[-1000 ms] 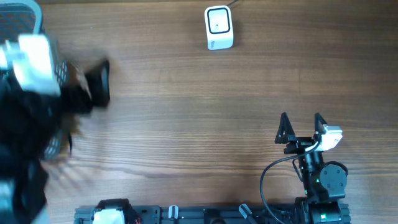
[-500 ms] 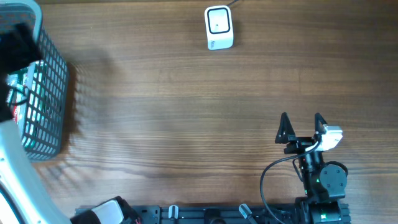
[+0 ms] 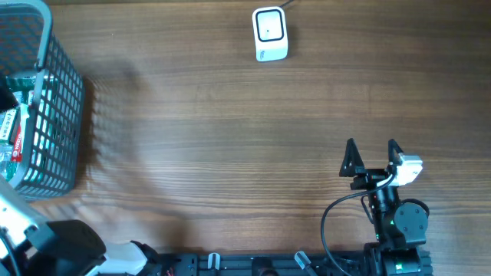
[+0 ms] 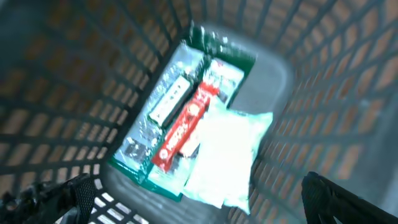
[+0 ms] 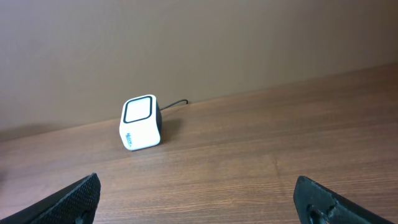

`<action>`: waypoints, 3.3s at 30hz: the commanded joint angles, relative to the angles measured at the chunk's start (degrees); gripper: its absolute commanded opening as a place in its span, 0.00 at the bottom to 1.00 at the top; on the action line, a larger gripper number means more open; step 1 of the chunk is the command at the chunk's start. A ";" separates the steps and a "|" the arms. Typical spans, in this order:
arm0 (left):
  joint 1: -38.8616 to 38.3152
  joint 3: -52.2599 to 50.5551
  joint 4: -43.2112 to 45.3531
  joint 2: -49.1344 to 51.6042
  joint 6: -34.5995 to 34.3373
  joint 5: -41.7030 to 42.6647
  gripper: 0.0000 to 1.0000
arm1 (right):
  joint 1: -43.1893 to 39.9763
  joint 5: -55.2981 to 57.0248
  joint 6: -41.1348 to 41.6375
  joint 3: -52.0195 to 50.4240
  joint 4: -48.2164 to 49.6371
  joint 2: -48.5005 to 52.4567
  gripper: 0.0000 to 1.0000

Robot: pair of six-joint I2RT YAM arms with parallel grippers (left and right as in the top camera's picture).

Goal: Scan the item barcode
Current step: 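Reach the left gripper into the basket and grasp the green wipe pack, then lift the wipe pack out and place it on the table center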

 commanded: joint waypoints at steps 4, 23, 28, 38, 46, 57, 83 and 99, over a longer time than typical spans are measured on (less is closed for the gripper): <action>3.28 -5.20 0.33 1.81 14.86 8.72 1.00 | -0.09 0.79 0.20 -0.07 0.26 -0.11 1.00; 4.07 -5.20 -1.16 17.18 19.10 16.39 1.00 | -0.09 0.79 0.20 -0.07 0.26 -0.11 1.00; 4.00 -5.20 -1.18 20.35 18.62 16.44 1.00 | -0.09 0.79 0.20 -0.04 0.26 -0.11 1.00; 3.56 -8.20 0.52 23.91 18.62 16.39 1.00 | -0.09 0.79 0.20 -0.04 0.26 -0.11 1.00; 3.58 -11.30 3.93 23.87 18.64 16.41 1.00 | -0.09 0.79 0.20 -0.07 0.26 -0.11 0.99; 3.56 -7.87 6.51 22.16 17.53 22.62 1.00 | -0.09 0.79 0.17 -0.04 0.26 -0.11 1.00; 3.58 -9.25 7.69 23.67 17.53 22.60 0.57 | -0.07 0.79 0.20 -0.04 0.26 -0.11 1.00; 3.58 -13.16 9.90 23.65 17.53 20.68 0.58 | -0.09 0.79 0.20 -0.04 0.26 -0.11 1.00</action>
